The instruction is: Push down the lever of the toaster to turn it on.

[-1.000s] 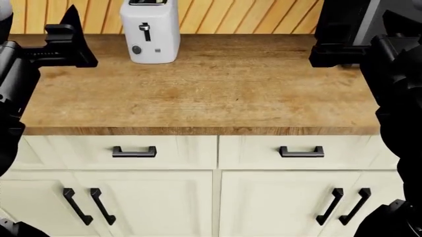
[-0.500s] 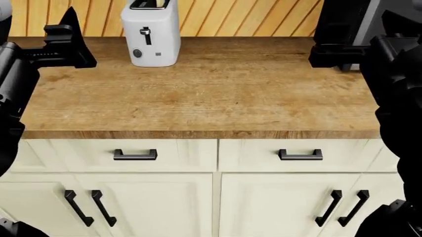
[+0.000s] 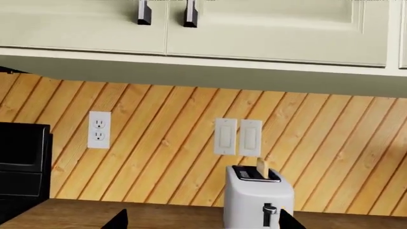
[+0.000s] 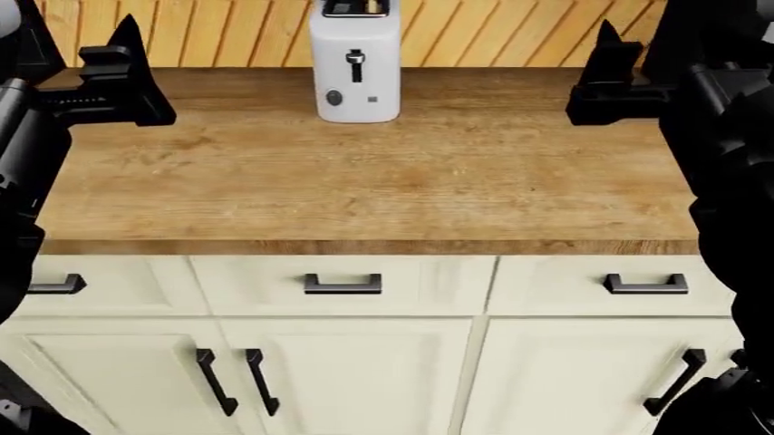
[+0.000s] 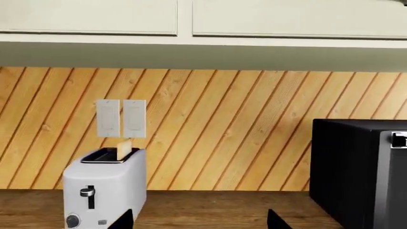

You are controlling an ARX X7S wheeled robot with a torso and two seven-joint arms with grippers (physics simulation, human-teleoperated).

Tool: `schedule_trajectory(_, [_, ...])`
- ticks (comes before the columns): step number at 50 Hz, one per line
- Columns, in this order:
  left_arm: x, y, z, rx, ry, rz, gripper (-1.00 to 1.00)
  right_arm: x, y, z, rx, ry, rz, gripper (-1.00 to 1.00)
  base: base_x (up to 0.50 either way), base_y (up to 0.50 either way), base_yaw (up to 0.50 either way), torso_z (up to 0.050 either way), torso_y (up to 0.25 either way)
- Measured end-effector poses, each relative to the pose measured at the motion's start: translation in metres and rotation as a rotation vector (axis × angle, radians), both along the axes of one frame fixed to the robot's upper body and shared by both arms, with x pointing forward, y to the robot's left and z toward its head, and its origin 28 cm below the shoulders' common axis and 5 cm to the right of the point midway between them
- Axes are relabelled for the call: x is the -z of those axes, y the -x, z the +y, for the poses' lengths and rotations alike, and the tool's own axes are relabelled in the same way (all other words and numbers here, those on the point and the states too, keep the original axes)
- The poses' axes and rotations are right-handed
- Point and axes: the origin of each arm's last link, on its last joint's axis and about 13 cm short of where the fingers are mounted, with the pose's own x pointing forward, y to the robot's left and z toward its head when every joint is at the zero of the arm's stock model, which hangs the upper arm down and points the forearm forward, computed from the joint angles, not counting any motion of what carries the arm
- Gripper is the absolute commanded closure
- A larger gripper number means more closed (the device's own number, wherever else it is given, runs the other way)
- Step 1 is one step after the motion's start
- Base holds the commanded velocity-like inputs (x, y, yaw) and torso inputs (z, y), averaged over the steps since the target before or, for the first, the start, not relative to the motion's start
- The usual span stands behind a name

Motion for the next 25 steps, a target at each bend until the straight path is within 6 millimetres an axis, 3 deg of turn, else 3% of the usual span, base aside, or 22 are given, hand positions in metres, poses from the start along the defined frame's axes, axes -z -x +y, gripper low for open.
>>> schedule_trajectory(10, [-0.0002,-0.0011,0.0000,-0.001,0.001,-0.001,-1.00,-0.0002,-0.0003,0.0001,-0.002,-0.005,0.001,-1.00,0.04,0.49,0.00,0.000,0.000])
schedule_trajectory(25, [-0.0008,-0.0016,0.0002,-0.004,0.004,-0.001,-1.00,-0.0008,-0.0019,-0.0002,-0.009,-0.020,0.008,-1.00,0.41,0.01,0.00,0.000,0.000])
